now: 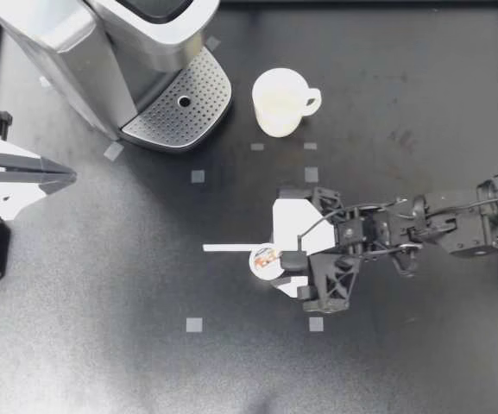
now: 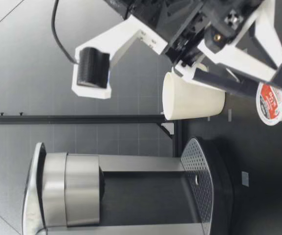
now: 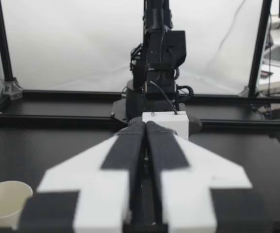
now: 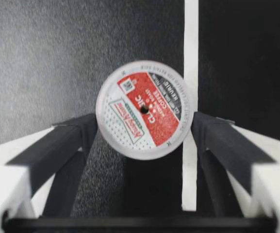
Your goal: Place the coffee capsule inside the capsule container, then place the cup onto the center of the cup tray.
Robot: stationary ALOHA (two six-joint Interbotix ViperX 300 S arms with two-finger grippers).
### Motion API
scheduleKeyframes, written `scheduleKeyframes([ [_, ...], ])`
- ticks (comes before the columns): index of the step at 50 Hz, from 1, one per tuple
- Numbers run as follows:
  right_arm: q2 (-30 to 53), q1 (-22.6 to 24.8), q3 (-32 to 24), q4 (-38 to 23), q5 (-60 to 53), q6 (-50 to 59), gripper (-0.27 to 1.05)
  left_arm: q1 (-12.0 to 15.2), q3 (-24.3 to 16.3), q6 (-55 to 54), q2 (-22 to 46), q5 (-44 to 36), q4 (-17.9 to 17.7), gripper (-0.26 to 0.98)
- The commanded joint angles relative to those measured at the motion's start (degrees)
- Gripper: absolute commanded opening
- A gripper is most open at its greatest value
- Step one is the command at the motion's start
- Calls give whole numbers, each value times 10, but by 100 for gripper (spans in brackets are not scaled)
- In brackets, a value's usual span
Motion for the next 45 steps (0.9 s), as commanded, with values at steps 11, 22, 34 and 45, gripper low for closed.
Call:
scheduleKeyframes([
  [11,-1,3,-24,-2,0,-2,83,2,-7,1,2,1,1,9],
  [22,4,3,-32,-2,1,-2,83,1,-7,2,2,1,2,9],
  [34,5,2,-34,-2,12,-1,81,1,-7,3,1,1,2,9],
  [45,10,3,-41,-2,25,0,65,1,-7,2,2,1,2,9],
])
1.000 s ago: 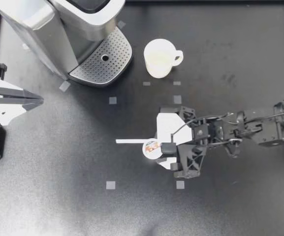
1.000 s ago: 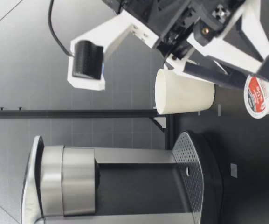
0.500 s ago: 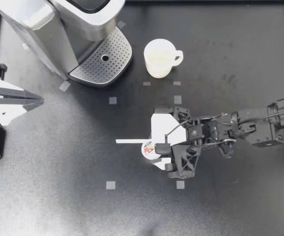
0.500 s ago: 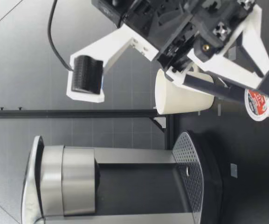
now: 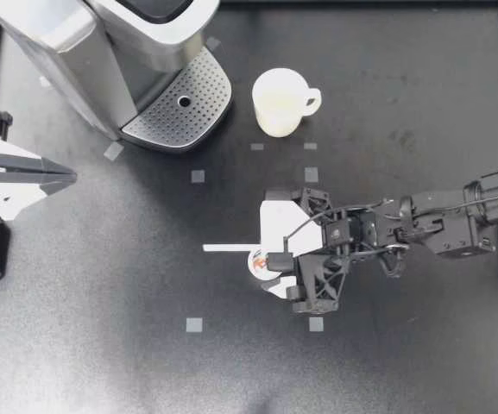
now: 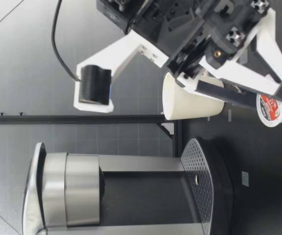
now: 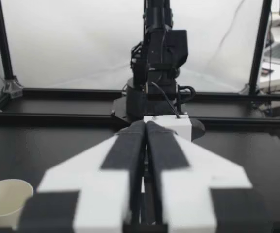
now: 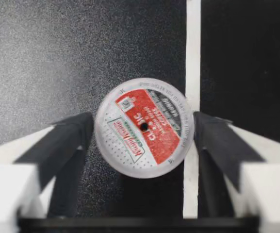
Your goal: Place the coffee capsule inside the capsule container, then place the cup onto the center of the cup tray.
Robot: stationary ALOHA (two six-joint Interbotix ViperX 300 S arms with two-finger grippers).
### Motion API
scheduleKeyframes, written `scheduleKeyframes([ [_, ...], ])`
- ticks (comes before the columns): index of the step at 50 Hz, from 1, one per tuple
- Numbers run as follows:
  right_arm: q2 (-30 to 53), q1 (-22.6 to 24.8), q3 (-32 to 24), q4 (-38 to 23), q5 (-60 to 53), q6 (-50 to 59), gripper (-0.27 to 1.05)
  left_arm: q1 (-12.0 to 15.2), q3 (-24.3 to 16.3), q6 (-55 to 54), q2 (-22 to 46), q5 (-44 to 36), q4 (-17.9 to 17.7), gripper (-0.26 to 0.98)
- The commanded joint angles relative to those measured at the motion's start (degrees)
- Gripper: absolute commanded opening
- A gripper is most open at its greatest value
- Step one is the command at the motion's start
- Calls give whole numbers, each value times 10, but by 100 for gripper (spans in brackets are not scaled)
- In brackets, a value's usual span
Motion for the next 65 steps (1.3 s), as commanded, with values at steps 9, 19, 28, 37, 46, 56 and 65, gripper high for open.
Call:
scheduleKeyframes([
  [9,-13,2,-13,-1,0,2,54,1,-7,-3,3,-3,1,9],
  [19,-32,3,-11,1,4,5,55,2,-18,-3,17,-3,0,9],
  [28,-101,3,7,16,-1,18,55,27,-73,-4,83,30,-6,9],
  [37,-182,3,50,18,-20,49,55,69,-185,-3,173,184,-17,9],
  [46,-223,3,116,24,-114,93,55,81,-329,4,255,371,4,9],
  [56,-239,2,157,22,-168,102,54,73,-493,-5,350,626,83,9],
  [65,-237,2,163,20,-169,100,54,25,-601,-41,441,793,219,9],
])
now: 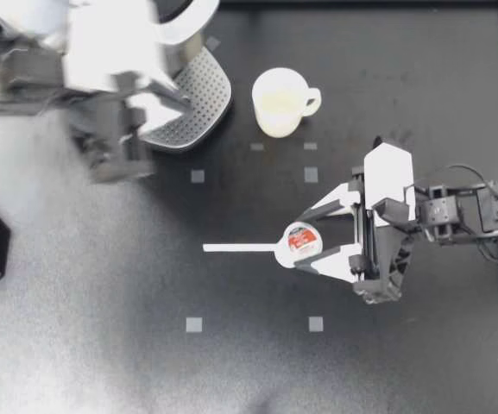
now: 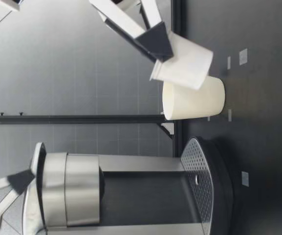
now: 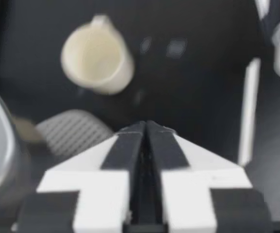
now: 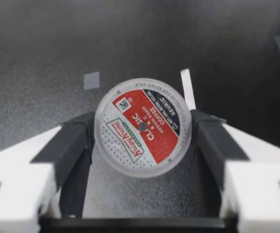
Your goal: Place the coffee capsule inside the capsule container, then place the cup onto the center of the cup tray.
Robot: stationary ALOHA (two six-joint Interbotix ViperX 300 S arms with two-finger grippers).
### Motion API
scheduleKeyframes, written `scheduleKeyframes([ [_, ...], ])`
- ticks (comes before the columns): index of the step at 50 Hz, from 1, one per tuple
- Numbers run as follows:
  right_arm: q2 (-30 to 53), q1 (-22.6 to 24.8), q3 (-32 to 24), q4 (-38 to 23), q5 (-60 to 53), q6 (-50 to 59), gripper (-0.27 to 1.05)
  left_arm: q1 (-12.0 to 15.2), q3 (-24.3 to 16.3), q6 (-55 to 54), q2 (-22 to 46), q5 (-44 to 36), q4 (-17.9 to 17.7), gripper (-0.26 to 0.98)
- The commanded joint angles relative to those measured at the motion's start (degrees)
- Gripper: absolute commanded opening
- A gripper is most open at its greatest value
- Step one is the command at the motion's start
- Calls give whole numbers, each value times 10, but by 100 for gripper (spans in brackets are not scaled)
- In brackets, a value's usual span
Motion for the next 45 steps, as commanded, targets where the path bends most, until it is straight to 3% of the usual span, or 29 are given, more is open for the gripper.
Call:
scheduleKeyframes([
  [1,-11,2,-5,-2,-6,-1,54,-25,-51,-22,29,65,76,9],
  [10,-12,2,3,-7,-11,-2,54,-87,-63,-119,84,169,298,9],
  [15,-14,3,8,-10,-15,-3,54,-112,-54,-160,102,200,380,9],
  [22,-14,2,11,-14,-23,-3,54,-134,-28,-194,122,226,459,9],
  [27,-14,2,14,-17,-28,-4,54,-138,-11,-203,135,230,489,9],
  [37,-10,2,14,-17,-33,-3,54,-139,4,-216,150,232,505,9],
  [45,-8,2,14,-17,-40,-2,54,-139,23,-243,150,232,541,9],
])
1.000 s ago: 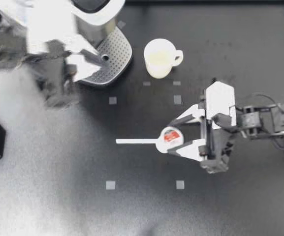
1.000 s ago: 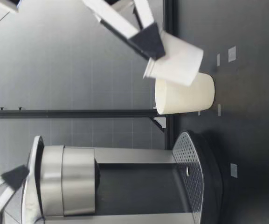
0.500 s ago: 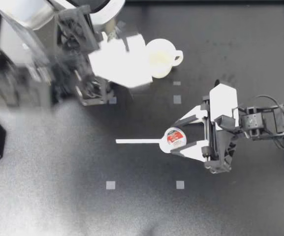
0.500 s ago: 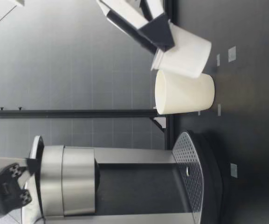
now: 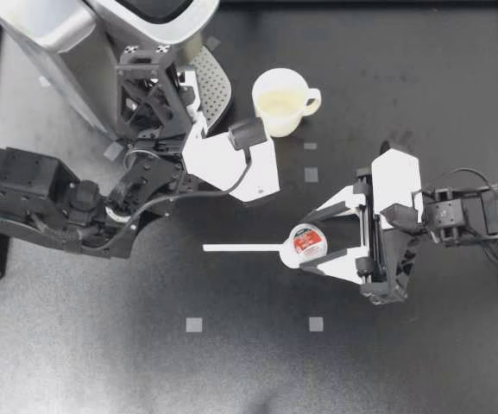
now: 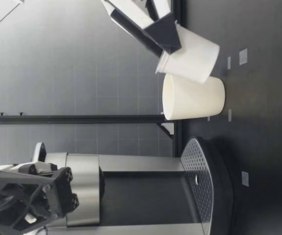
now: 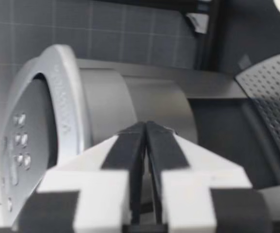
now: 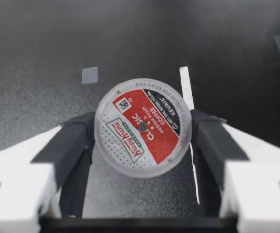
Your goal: Place the coffee capsule inside the capsule container, then place the cup onto the center of the cup tray.
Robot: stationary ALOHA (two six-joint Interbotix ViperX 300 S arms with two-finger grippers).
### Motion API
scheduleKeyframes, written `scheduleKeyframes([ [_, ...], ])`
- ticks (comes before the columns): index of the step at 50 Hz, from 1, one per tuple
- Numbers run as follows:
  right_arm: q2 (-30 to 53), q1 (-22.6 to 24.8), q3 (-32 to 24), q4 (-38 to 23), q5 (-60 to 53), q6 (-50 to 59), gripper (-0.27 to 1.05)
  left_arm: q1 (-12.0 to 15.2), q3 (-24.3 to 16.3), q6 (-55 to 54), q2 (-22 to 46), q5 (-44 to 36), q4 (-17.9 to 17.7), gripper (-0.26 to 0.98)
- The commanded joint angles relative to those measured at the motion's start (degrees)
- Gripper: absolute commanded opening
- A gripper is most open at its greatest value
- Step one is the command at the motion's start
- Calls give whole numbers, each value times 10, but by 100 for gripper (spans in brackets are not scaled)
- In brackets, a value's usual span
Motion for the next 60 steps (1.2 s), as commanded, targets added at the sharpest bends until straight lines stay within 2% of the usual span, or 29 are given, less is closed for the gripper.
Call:
scheduleKeyframes([
  [1,-8,2,-5,0,-10,1,54,-1,2,-10,-10,1,22,9],
  [9,-8,2,-5,0,-18,1,54,2,13,-27,-11,2,47,9],
  [26,-7,3,-6,-1,-24,2,54,24,28,-31,-18,2,58,9],
  [60,-1,3,-5,0,-41,2,54,29,21,-31,-47,59,164,9],
])
